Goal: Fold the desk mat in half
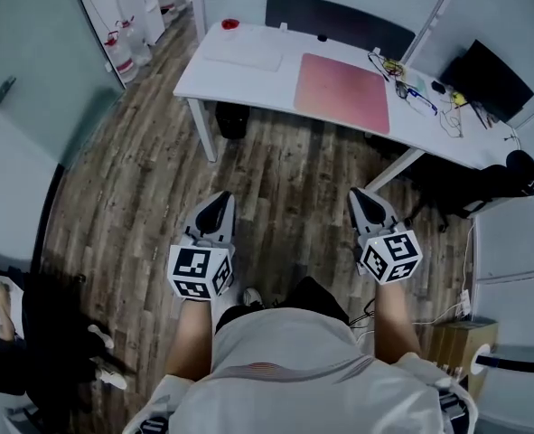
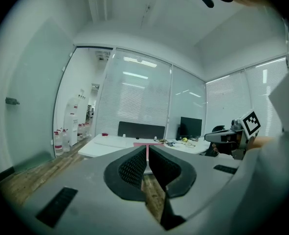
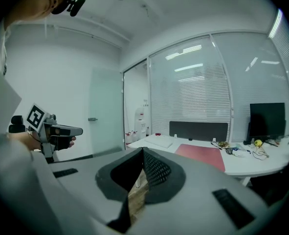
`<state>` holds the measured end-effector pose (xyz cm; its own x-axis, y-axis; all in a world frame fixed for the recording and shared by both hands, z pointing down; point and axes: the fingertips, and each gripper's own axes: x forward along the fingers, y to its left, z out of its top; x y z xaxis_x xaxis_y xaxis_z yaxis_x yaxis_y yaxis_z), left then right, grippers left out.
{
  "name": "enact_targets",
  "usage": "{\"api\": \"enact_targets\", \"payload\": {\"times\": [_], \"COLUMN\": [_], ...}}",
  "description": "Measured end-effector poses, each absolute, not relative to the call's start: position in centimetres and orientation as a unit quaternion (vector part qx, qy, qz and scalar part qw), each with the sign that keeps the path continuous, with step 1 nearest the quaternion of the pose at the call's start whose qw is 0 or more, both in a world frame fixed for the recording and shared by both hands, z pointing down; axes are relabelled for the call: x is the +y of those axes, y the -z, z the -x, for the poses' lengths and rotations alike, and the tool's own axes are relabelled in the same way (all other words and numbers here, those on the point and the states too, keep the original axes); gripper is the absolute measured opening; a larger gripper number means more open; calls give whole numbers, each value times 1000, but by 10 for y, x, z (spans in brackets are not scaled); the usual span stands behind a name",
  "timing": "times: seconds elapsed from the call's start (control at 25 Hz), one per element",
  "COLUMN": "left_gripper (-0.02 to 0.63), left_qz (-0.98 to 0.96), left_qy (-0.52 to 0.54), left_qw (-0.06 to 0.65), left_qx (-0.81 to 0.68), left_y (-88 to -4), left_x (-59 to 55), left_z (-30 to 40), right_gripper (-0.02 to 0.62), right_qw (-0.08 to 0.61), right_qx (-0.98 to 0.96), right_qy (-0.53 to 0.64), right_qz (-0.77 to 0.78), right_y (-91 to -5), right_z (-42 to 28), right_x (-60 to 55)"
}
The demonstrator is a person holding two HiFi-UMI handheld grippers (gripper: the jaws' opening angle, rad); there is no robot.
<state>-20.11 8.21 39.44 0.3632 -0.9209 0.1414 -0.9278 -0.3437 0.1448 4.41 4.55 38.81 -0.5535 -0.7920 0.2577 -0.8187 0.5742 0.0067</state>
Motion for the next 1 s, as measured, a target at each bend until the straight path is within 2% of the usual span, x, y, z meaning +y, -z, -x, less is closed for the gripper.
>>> {"api": "enact_targets", "payload": {"times": [0.4, 1.0], "left_gripper": [26, 26], "left_qz": [-817, -784], "left_qy": [-32, -42], "left_qw": [95, 103], "left_qx": [-568, -611], "left_y": [-399, -405], "left_x": [-16, -232], "left_z": [209, 145], "right_gripper": [51, 51], "right_qw": [101, 124], "right_qx": [-883, -903], "right_qy": [-67, -76], "right_qz": [-454, -403], "right_y": [-402, -415], "right_z": [-37, -95], "right_x": [-60, -301]}}
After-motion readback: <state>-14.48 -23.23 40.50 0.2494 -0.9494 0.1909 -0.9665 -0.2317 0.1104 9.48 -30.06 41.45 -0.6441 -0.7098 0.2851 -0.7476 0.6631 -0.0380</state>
